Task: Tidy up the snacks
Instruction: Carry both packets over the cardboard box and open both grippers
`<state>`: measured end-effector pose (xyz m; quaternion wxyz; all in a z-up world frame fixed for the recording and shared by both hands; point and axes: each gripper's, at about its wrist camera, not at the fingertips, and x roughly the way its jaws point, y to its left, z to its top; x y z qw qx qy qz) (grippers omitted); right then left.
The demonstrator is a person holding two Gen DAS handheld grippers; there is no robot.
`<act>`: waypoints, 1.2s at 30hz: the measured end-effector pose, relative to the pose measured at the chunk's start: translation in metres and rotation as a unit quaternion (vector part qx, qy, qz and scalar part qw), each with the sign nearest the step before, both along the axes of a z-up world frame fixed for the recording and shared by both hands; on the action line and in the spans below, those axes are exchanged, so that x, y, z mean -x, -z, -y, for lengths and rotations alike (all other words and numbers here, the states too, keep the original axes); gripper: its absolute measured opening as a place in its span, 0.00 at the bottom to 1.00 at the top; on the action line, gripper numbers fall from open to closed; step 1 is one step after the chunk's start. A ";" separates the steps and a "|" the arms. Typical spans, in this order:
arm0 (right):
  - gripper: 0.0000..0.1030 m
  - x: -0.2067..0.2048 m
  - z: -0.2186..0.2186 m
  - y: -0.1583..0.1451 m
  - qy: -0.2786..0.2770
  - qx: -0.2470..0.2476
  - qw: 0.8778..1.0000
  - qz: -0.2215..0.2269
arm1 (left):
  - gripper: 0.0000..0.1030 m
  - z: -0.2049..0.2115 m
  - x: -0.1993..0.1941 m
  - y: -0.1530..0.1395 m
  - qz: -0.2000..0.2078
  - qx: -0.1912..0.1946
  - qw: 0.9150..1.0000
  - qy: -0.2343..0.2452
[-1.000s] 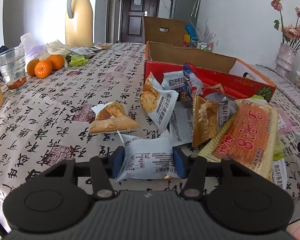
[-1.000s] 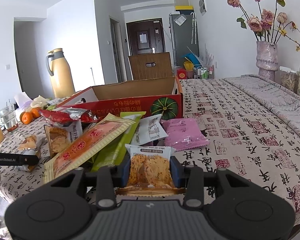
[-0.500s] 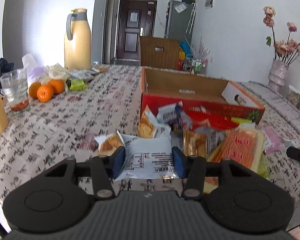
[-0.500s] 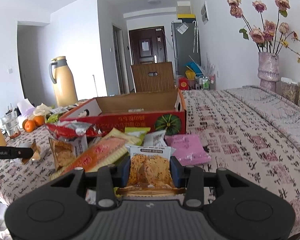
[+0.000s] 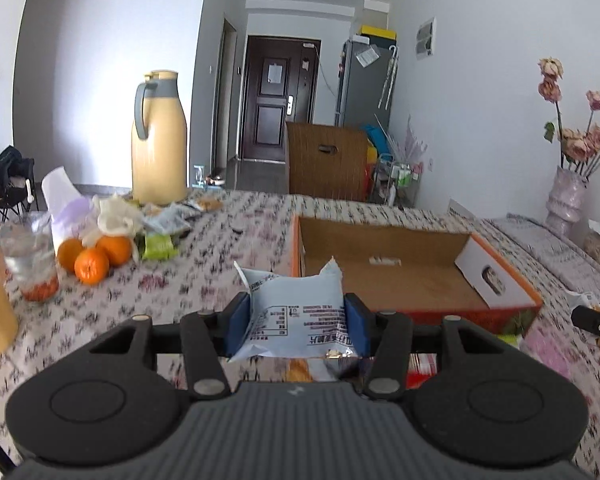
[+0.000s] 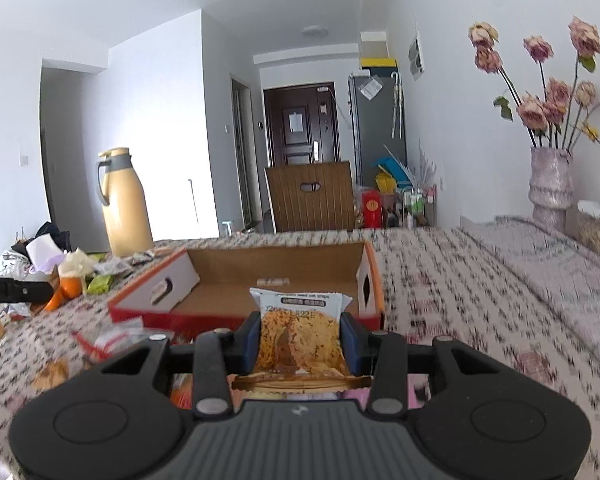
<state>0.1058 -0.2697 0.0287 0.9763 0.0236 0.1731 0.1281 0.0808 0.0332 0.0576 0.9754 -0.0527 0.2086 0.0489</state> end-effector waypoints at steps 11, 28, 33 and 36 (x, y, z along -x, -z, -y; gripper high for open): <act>0.39 -0.073 -0.014 -0.027 -0.006 0.006 1.000 0.023 | 0.50 0.000 -0.070 -0.023 0.008 -0.008 1.000 0.002; 0.39 -0.163 -0.054 -0.002 -0.031 -0.001 1.000 0.001 | 0.50 0.021 -0.178 -0.005 -0.009 0.011 0.999 0.031; 0.39 -0.168 -0.055 0.007 -0.034 0.002 0.999 -0.016 | 0.50 0.014 -0.183 0.007 -0.014 0.023 0.999 0.039; 0.40 -0.171 -0.057 0.011 -0.036 0.008 0.999 -0.024 | 0.51 0.009 -0.183 0.009 -0.017 0.030 0.999 0.042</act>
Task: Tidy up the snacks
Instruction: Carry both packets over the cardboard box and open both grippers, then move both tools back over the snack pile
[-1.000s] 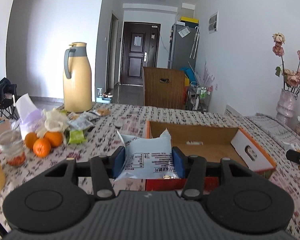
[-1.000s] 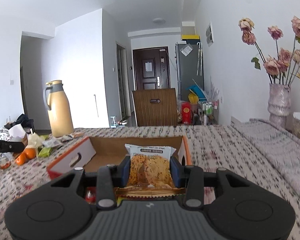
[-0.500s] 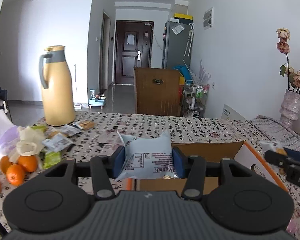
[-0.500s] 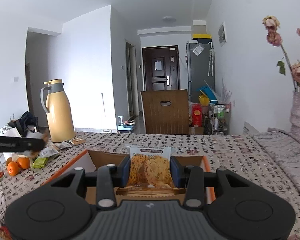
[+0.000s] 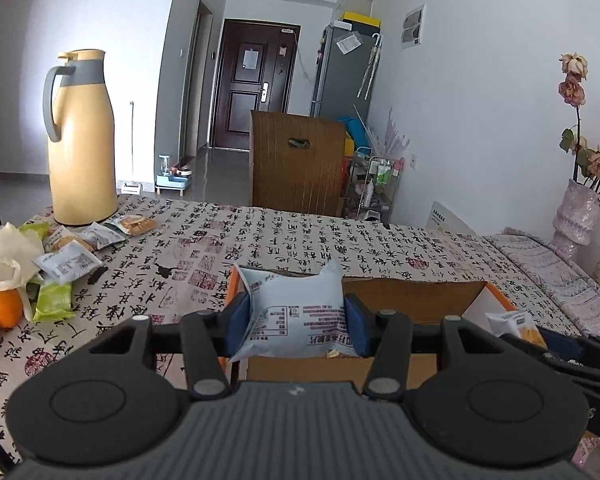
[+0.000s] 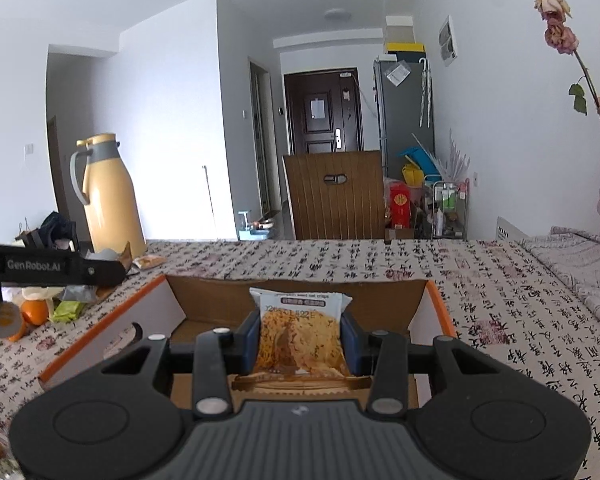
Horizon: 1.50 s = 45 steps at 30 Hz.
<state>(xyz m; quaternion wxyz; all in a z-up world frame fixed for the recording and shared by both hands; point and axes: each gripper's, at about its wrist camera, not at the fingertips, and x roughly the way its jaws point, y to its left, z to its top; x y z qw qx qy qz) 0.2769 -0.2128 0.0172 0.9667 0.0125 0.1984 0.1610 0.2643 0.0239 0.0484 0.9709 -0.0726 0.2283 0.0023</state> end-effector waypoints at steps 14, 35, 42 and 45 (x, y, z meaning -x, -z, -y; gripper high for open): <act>1.00 -0.001 0.004 0.003 0.022 -0.008 1.000 -0.007 | 1.00 -0.002 0.012 -0.006 0.020 0.010 1.000 -0.014; 1.00 0.022 0.006 -0.023 0.034 -0.013 0.999 0.015 | 1.00 0.003 0.045 -0.039 0.046 0.004 0.999 -0.013; 1.00 0.054 0.007 -0.033 0.034 -0.009 0.999 0.027 | 1.00 0.000 0.078 -0.047 0.056 0.004 0.998 -0.018; 1.00 0.069 0.008 -0.035 0.033 -0.007 0.999 0.030 | 1.00 -0.001 0.093 -0.048 0.058 0.007 0.998 -0.020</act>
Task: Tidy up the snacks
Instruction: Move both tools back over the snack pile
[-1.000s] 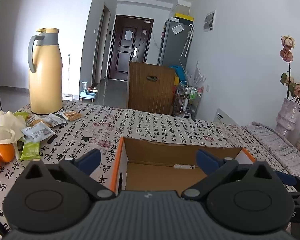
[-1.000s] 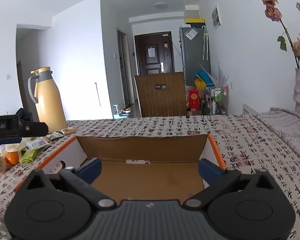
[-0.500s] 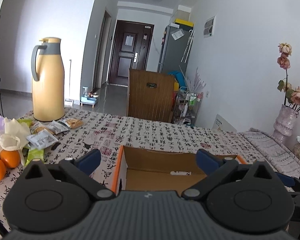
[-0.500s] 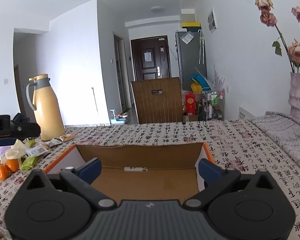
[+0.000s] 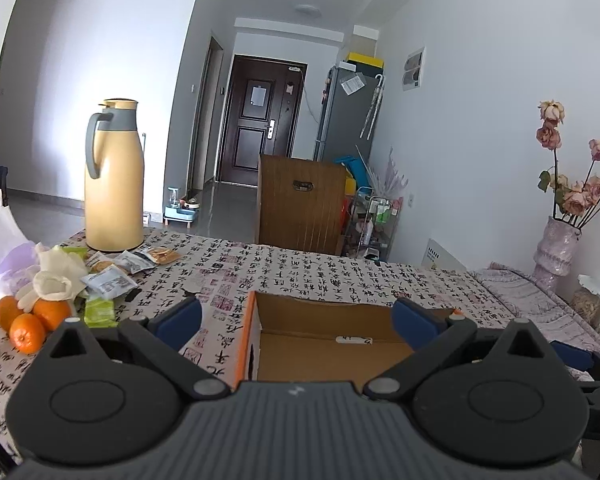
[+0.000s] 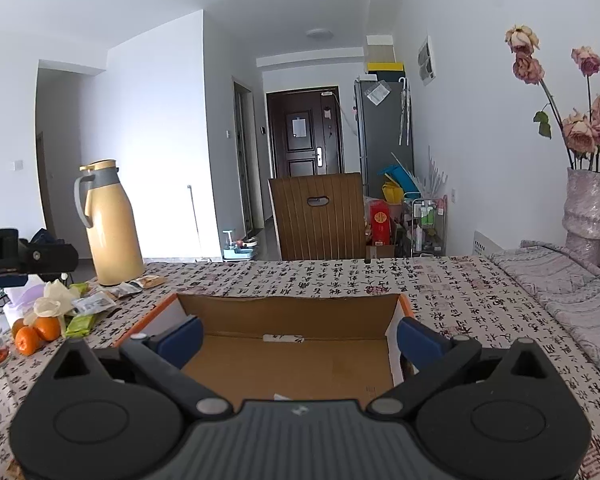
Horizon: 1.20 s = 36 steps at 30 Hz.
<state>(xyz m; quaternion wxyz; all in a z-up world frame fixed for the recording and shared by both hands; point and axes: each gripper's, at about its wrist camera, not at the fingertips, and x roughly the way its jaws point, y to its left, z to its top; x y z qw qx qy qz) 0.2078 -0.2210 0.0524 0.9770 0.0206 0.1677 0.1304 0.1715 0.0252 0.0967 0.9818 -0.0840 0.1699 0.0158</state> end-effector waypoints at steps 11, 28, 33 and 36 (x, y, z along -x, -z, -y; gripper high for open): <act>1.00 0.053 0.006 0.005 0.001 0.010 1.000 -0.004 | 1.00 -0.004 0.046 0.018 -0.009 -0.006 1.000 -0.007; 1.00 0.108 0.010 0.035 0.001 0.027 0.999 -0.041 | 1.00 -0.006 0.104 0.068 -0.029 -0.016 0.999 0.006; 1.00 0.116 0.014 0.042 0.007 0.023 0.998 -0.055 | 1.00 -0.010 0.117 0.087 -0.049 -0.014 0.999 -0.002; 1.00 0.123 0.018 0.049 0.010 0.023 0.997 -0.068 | 1.00 -0.015 0.122 0.092 -0.051 -0.007 0.999 -0.012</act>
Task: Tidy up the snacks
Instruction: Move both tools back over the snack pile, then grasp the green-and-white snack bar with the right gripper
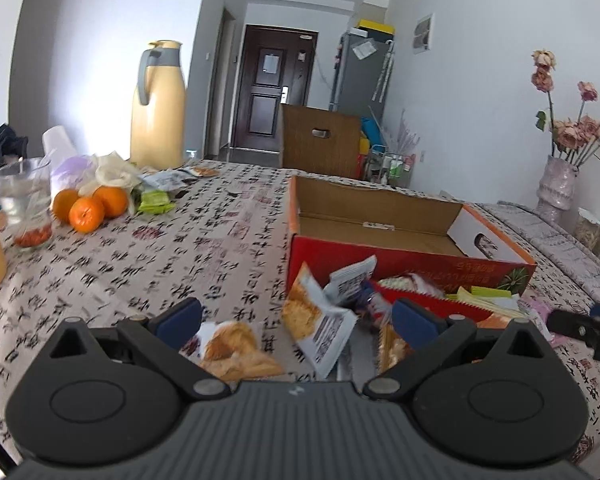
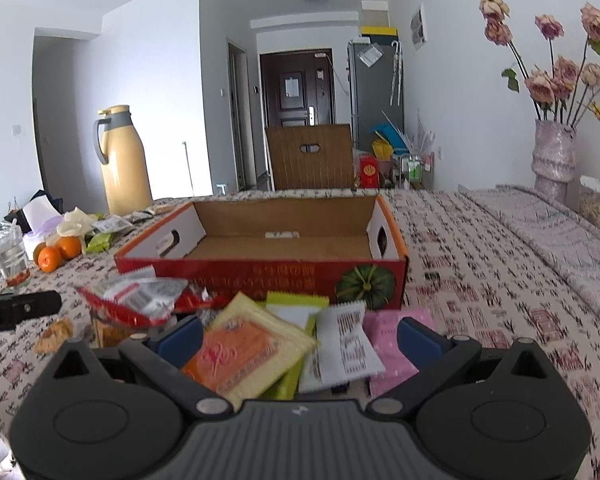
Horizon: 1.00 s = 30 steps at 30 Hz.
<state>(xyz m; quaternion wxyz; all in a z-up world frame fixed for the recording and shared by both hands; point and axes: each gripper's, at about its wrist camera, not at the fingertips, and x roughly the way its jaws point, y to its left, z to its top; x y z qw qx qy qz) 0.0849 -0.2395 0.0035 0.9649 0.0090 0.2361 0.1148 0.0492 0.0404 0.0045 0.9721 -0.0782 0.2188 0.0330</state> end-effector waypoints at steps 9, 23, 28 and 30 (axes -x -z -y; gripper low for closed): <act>1.00 0.013 0.007 0.015 0.016 0.003 0.999 -0.028 | 1.00 0.003 0.008 0.009 -0.007 -0.001 1.000 0.011; 1.00 0.017 -0.005 0.024 -0.001 0.012 0.999 -0.044 | 1.00 0.008 0.012 0.015 -0.019 0.000 1.000 0.017; 1.00 0.017 -0.010 0.031 -0.004 0.032 0.998 -0.054 | 1.00 0.008 0.012 0.017 -0.022 0.002 1.000 0.018; 0.98 0.017 -0.011 0.034 0.000 0.040 0.998 -0.056 | 1.00 0.008 0.012 0.018 -0.024 0.003 1.000 0.018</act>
